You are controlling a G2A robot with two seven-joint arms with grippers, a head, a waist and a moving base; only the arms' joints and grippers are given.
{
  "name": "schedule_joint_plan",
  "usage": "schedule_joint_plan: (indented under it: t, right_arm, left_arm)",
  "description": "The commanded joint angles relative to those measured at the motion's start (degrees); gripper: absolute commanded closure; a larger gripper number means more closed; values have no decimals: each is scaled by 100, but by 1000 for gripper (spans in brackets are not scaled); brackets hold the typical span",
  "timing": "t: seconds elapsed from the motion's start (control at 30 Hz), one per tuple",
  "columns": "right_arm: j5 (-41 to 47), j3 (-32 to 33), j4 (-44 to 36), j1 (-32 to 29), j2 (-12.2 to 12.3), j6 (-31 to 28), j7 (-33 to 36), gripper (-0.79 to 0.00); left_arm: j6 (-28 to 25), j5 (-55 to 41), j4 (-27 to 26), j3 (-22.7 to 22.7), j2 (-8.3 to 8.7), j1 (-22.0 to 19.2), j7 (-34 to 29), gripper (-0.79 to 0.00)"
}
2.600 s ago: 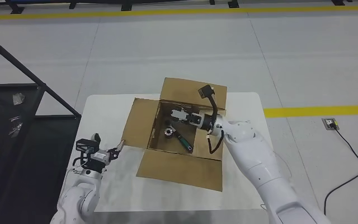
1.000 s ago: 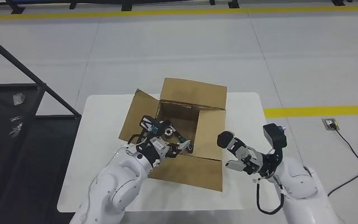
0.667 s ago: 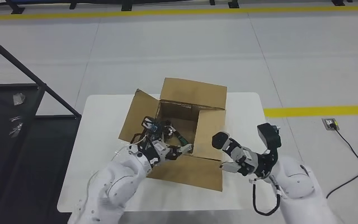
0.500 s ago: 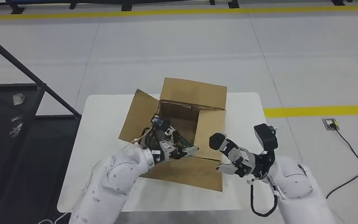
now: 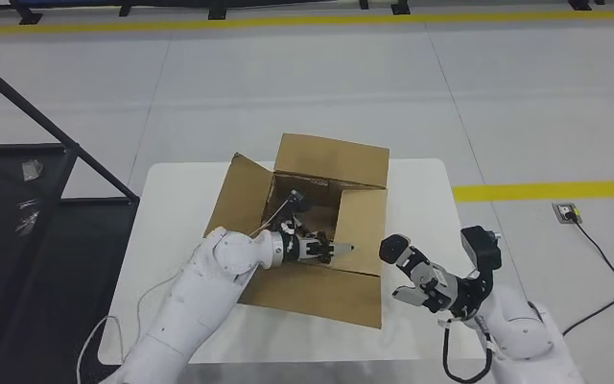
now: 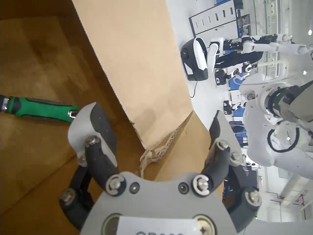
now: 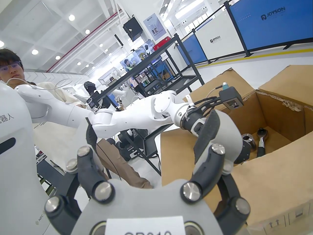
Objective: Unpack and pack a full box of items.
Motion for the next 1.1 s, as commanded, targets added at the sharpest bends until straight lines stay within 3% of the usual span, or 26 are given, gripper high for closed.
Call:
schedule_joint_plan:
  t: [0.0, 0.27, 0.53, 0.83, 1.07]
  right_arm:
    - [-14, -18, -1, 3, 15, -1, -17, -785]
    - [-11, 9, -17, -57, 83, -38, -158, -785]
    - [-19, 42, -91, -141, 148, -65, -294, -785]
    - [-64, -112, -29, -36, 196, -43, -386, -785]
    - [-58, -144, 17, -13, 242, -92, -452, -785]
  left_arm:
    - [-175, -147, 299, 123, -77, -132, 45, -785]
    - [-1182, -1069, 1291, 374, -354, -408, 9, -785]
    - [-1883, -1782, 1825, 289, -439, -554, -336, -785]
    - [-2023, -1892, 1632, 208, -437, -577, -387, -785]
    - [-1934, -1860, 1111, 56, -373, -539, -342, -785]
